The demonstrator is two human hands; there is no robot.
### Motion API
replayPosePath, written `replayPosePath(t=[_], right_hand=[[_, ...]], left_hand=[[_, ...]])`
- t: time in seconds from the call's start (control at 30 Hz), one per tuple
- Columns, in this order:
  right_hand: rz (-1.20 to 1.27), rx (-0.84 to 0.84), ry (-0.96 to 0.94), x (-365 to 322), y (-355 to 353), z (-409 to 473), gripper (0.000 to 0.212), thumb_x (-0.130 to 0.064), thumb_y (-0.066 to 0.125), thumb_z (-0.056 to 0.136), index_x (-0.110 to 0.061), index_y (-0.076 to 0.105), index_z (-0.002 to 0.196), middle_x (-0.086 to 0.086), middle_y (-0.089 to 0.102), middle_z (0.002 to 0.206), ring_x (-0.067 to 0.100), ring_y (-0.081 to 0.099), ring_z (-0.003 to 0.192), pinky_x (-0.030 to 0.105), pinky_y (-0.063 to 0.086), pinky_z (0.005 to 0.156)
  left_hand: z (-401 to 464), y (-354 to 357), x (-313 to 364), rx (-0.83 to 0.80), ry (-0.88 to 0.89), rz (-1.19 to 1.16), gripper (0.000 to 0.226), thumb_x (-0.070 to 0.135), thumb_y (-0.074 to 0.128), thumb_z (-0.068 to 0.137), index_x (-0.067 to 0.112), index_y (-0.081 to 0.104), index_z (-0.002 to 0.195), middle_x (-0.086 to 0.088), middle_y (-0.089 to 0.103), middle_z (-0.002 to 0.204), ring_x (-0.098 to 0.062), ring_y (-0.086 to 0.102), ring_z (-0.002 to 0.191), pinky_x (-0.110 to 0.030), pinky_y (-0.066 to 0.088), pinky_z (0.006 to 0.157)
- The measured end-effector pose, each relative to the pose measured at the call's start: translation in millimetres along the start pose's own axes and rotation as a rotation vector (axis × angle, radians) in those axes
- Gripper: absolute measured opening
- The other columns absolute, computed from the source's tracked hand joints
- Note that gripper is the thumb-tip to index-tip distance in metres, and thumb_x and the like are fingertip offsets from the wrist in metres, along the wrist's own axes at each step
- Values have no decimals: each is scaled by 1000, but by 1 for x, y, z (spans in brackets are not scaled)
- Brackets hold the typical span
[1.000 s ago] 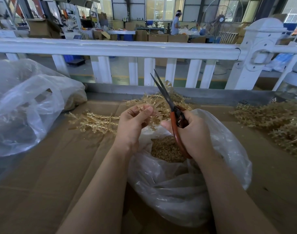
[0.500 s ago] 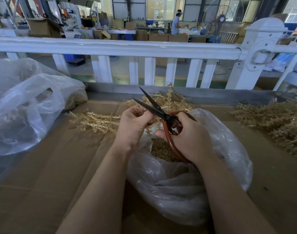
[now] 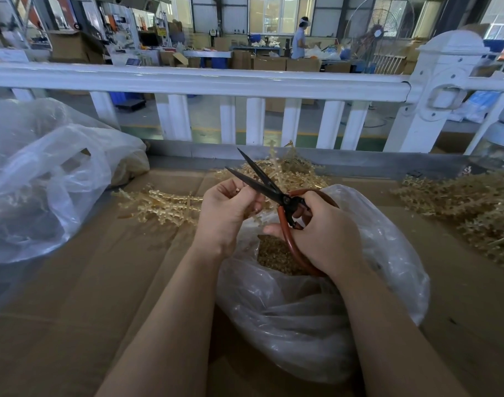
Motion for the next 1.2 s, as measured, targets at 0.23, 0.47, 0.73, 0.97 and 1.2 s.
replayPosePath(t=[0.23,0.47,0.73,0.97,1.2], right_hand=[[-39,-11,22,2,1,0,74,-98,48,58,-38,54,101,-26,56,85,-11,51,76,11,36,58],[-72,7,28,6,-1,2,84,-104,35,55,-32,55,93,-22,57,82,-4,55,73,16,46,58],[-122,36,9,3,-3,2,81,-100,34,60,-29,59,91,-16,62,78,2,58,70,14,44,56],[-99,37,5,0,-5,0,82,-98,36,61,-30,64,96,-23,57,77,-6,50,66,10,36,56],[-167,52,-9,4,-7,1,72,-95,44,66,-27,62,82,-20,58,70,-4,52,61,17,48,55]], left_hand=[[0,-2,1,4,38,10,9,-2,62,91,-6,62,84,-12,51,65,-21,42,61,-35,43,73],[0,-4,1,-81,39,13,18,2,60,93,-16,57,97,-20,50,95,-29,38,82,-40,39,82],[-2,-4,3,-223,67,-22,20,8,62,82,20,69,68,3,62,64,-11,56,64,-23,50,72],[-2,-3,4,-252,44,-79,9,8,62,84,13,67,79,0,51,63,-15,42,64,-26,43,71],[-3,-2,5,-222,50,-64,4,8,62,82,6,61,85,-1,53,66,-16,41,65,-28,41,72]])
Point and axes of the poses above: each hand's wrist, its own z-axis towards the middle knuckle, its own y-axis out of the palm, x = y × z, the point moved 2 cm from there along z, towards the middle knuckle
